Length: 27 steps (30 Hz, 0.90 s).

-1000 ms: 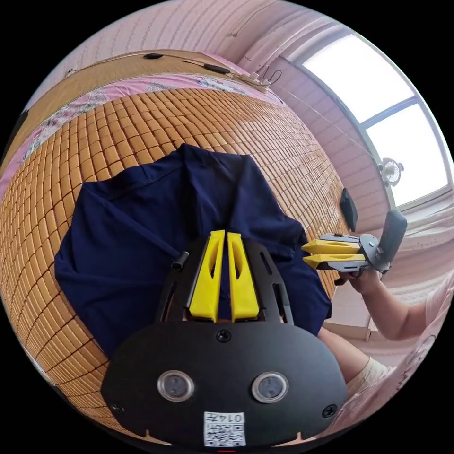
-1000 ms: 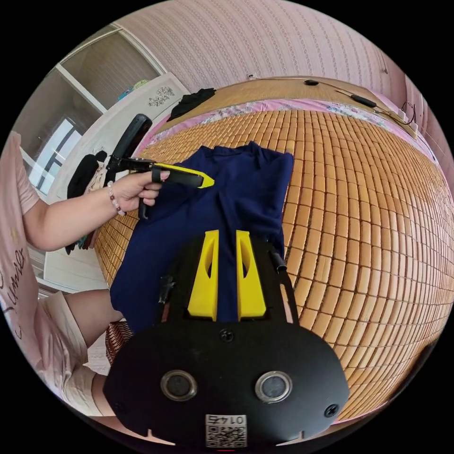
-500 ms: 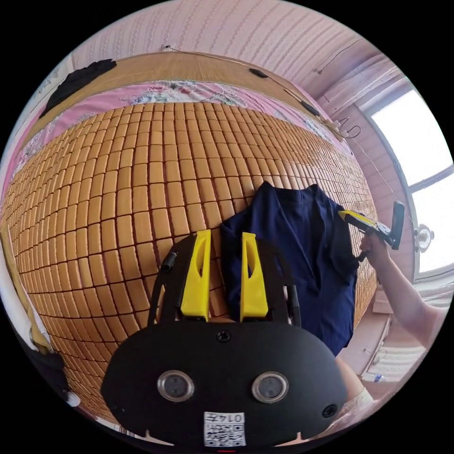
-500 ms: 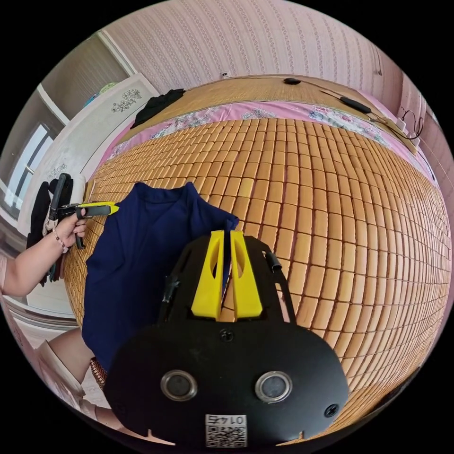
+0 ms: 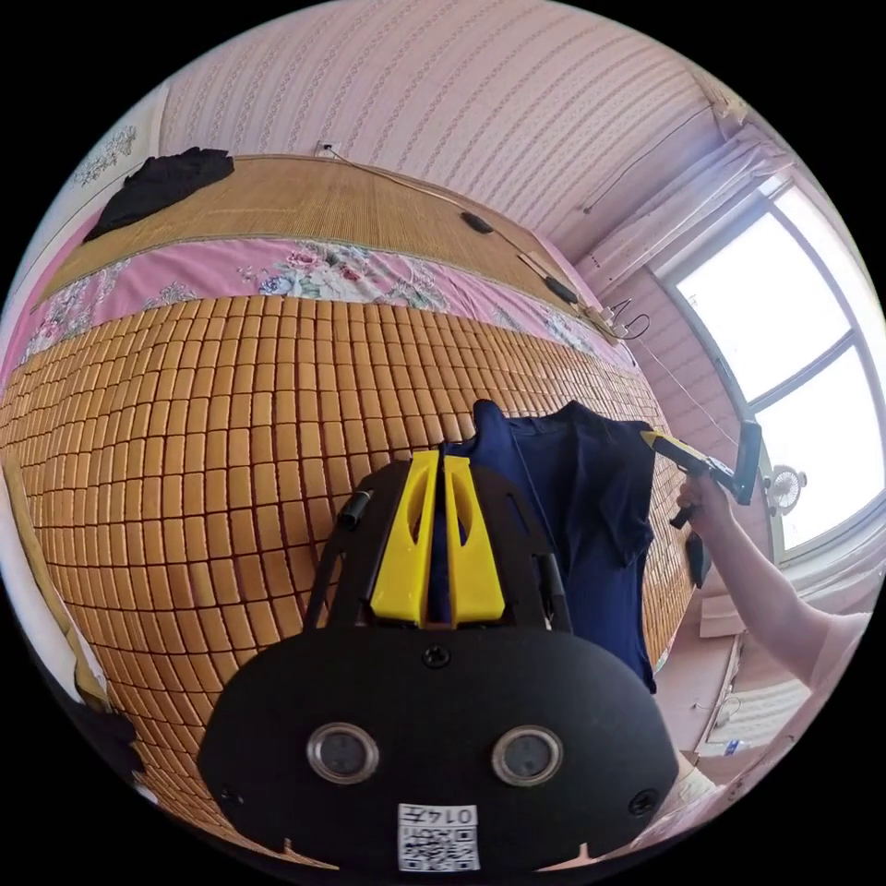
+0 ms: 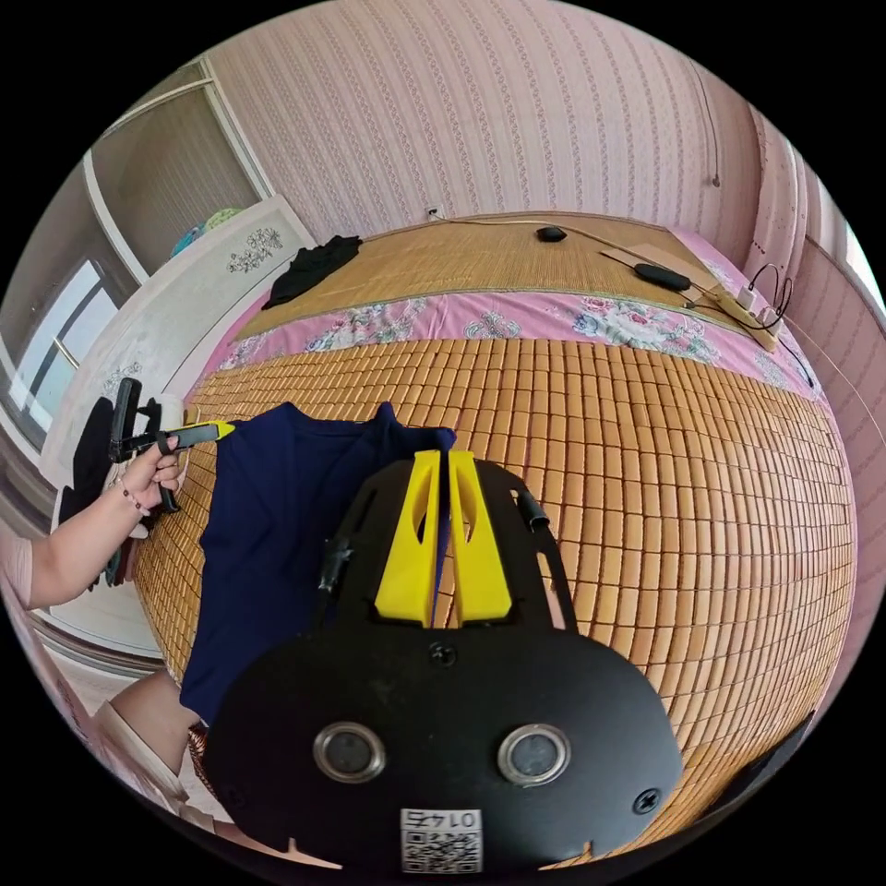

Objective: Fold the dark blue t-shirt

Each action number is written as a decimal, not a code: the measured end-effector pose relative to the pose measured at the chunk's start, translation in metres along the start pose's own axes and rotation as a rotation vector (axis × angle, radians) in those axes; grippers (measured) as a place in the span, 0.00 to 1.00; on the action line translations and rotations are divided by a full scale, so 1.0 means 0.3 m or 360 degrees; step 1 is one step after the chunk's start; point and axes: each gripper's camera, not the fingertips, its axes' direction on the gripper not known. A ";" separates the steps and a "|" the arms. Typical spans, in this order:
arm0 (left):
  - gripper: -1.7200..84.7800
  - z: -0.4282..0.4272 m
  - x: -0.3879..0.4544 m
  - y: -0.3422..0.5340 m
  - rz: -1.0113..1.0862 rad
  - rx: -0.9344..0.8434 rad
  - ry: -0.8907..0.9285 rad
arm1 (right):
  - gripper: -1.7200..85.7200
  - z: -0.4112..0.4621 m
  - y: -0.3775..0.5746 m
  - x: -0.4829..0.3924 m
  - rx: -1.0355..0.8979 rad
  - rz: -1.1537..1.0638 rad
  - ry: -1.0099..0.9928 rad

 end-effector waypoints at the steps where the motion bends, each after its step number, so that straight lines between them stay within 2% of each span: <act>1: 0.01 -0.040 0.007 0.029 0.0049 0.0034 0.0001 | 0.02 -0.045 0.027 -0.013 0.0040 -0.0003 -0.0035; 4: 0.01 -0.158 0.021 0.153 0.0172 0.0101 0.0103 | 0.02 -0.182 0.147 -0.053 0.0120 -0.0052 -0.0205; 7: 0.01 -0.251 0.034 0.336 0.0272 0.0026 0.0199 | 0.02 -0.312 0.322 -0.095 0.0103 -0.0075 -0.0310; 13: 0.01 -0.295 0.021 0.786 0.0086 -0.0245 0.0301 | 0.02 -0.426 0.713 -0.146 -0.0213 0.0178 -0.0333; 17: 0.01 -0.185 -0.007 1.039 -0.0031 -0.0498 0.0218 | 0.03 -0.349 0.918 -0.193 -0.0514 0.0271 -0.0212; 19: 0.01 -0.141 -0.023 1.092 -0.0053 -0.0553 0.0201 | 0.03 -0.326 0.947 -0.217 -0.0560 0.0283 -0.0165; 27: 0.01 -0.245 -0.034 1.143 -0.0007 -0.0377 0.0221 | 0.03 -0.523 0.910 -0.329 -0.0276 0.0231 -0.0134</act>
